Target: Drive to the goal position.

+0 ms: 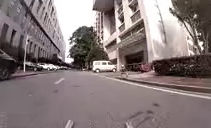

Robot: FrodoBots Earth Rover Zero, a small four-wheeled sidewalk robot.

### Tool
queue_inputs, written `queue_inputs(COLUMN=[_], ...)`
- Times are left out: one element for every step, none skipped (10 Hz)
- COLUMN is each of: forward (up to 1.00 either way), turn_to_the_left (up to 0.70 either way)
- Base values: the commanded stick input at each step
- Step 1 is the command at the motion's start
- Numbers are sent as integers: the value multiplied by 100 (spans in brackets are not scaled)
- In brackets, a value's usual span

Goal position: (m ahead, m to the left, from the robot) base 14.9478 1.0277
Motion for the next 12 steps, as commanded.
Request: queue_inputs(forward=[70,70,70,70,70,70,70,70,70,70,70,70], turn_to_the_left=[6,3,0,0,0,2,9,4,0,0,0,0])
